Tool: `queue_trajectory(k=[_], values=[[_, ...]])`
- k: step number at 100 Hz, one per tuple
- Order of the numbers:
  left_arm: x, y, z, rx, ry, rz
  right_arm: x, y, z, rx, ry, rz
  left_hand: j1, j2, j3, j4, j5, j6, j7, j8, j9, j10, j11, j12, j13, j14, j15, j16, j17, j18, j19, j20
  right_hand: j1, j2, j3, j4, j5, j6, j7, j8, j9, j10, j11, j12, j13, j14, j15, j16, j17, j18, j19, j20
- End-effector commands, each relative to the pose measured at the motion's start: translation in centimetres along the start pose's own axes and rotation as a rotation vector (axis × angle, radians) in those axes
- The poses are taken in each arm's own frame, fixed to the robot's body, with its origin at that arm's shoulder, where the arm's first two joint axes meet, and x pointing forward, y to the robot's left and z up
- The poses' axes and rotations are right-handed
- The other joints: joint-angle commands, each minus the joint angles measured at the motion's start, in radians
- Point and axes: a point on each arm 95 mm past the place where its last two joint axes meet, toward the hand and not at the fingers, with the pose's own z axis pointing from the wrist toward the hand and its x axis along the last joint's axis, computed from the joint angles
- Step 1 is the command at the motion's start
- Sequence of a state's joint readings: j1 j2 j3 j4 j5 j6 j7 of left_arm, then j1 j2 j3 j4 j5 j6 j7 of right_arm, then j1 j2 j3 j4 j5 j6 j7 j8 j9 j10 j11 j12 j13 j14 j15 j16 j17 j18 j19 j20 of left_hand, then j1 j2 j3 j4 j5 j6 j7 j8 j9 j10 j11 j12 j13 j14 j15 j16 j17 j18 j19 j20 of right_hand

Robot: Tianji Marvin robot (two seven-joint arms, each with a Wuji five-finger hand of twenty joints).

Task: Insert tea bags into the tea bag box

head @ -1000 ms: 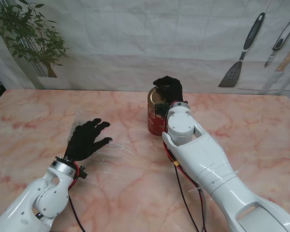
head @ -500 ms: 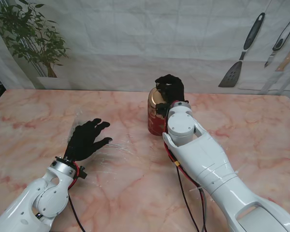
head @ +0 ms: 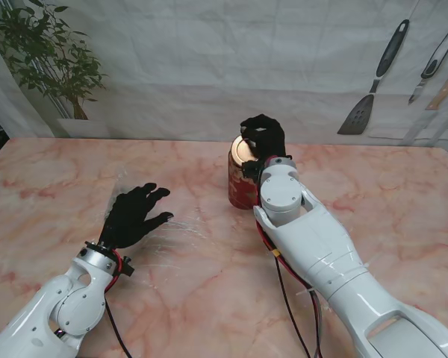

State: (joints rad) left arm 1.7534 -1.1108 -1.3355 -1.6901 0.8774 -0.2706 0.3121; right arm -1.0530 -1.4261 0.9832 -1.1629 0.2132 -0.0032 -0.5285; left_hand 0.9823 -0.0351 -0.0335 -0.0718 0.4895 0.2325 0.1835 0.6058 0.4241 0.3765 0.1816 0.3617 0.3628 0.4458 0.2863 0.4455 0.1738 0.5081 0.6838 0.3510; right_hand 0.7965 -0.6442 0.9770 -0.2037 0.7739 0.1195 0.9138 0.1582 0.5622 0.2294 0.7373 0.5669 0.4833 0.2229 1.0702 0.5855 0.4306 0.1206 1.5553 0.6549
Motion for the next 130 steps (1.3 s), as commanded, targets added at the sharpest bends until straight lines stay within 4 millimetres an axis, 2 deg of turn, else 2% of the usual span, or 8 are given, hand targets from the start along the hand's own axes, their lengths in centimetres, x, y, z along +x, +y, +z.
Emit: queue_trajectory(k=[1, 25, 49, 76, 106, 130], values=[[0.2, -0.1, 0.1, -0.008, 0.006, -0.003, 0.0, 0.0, 0.0, 0.013, 0.012, -0.007, 0.046, 0.032, -0.018, -0.006, 0.016, -0.009, 0.003, 0.009, -0.014, -0.017, 0.003, 0.010, 0.011, -0.029, -0.002, 0.003, -0.004, -0.011, 0.020, 0.014, -0.017, 0.022, -0.016, 0.029, -0.020, 0.000, -0.014, -0.004, -0.029, -0.013, -0.011, -0.019, -0.025, 0.002, -0.028, -0.003, -0.034, -0.112, -0.025, 0.019], [0.2, -0.1, 0.1, -0.007, 0.011, -0.002, -0.3, 0.4, 0.0, 0.060, 0.019, -0.050, 0.046, 0.033, -0.018, -0.006, 0.016, -0.009, 0.003, 0.009, -0.014, -0.016, 0.003, 0.010, 0.012, -0.030, -0.003, 0.003, -0.004, -0.012, 0.020, 0.013, -0.074, 0.147, -0.087, 0.051, -0.032, -0.003, -0.146, -0.004, -0.084, -0.047, -0.083, -0.057, -0.107, -0.038, -0.192, -0.072, -0.193, -0.118, -0.175, 0.025], [0.1, -0.1, 0.1, -0.008, 0.012, -0.005, -0.7, 0.4, 0.0, 0.072, 0.028, -0.114, 0.045, 0.033, -0.018, -0.006, 0.015, -0.008, 0.002, 0.009, -0.014, -0.018, 0.004, 0.010, 0.013, -0.032, -0.002, 0.004, -0.004, -0.011, 0.020, 0.014, -0.083, 0.168, -0.111, 0.057, -0.031, -0.007, -0.183, 0.012, -0.097, -0.070, -0.102, -0.063, -0.140, -0.072, -0.268, -0.106, -0.275, -0.146, -0.264, 0.029], [0.1, -0.1, 0.1, -0.006, 0.014, -0.006, -1.0, 0.7, 0.2, 0.080, 0.037, -0.172, 0.045, 0.033, -0.018, -0.006, 0.014, -0.009, 0.002, 0.009, -0.014, -0.017, 0.004, 0.010, 0.016, -0.032, -0.002, 0.004, -0.003, -0.012, 0.020, 0.014, -0.091, 0.178, -0.126, 0.061, -0.037, -0.012, -0.196, 0.019, -0.117, -0.079, -0.110, -0.064, -0.166, -0.090, -0.298, -0.115, -0.306, -0.156, -0.303, 0.032], [0.1, 0.0, 0.1, -0.007, 0.016, -0.010, -1.4, 1.2, 0.3, 0.112, 0.036, -0.248, 0.045, 0.033, -0.017, -0.006, 0.014, -0.008, 0.002, 0.009, -0.015, -0.017, 0.004, 0.010, 0.016, -0.034, -0.002, 0.005, -0.004, -0.013, 0.020, 0.013, -0.122, 0.224, -0.173, 0.092, -0.074, -0.044, -0.301, 0.078, -0.189, -0.134, -0.166, -0.088, -0.219, -0.170, -0.462, -0.168, -0.386, -0.183, -0.497, 0.018], [0.1, 0.0, 0.1, -0.006, 0.017, -0.011, -1.7, 1.0, 0.3, 0.136, 0.023, -0.249, 0.045, 0.033, -0.018, -0.006, 0.014, -0.009, 0.003, 0.009, -0.015, -0.018, 0.004, 0.010, 0.016, -0.033, -0.003, 0.005, -0.003, -0.013, 0.020, 0.014, -0.125, 0.238, -0.187, 0.096, -0.082, -0.046, -0.315, 0.090, -0.200, -0.142, -0.174, -0.091, -0.234, -0.186, -0.498, -0.178, -0.394, -0.190, -0.527, 0.024]])
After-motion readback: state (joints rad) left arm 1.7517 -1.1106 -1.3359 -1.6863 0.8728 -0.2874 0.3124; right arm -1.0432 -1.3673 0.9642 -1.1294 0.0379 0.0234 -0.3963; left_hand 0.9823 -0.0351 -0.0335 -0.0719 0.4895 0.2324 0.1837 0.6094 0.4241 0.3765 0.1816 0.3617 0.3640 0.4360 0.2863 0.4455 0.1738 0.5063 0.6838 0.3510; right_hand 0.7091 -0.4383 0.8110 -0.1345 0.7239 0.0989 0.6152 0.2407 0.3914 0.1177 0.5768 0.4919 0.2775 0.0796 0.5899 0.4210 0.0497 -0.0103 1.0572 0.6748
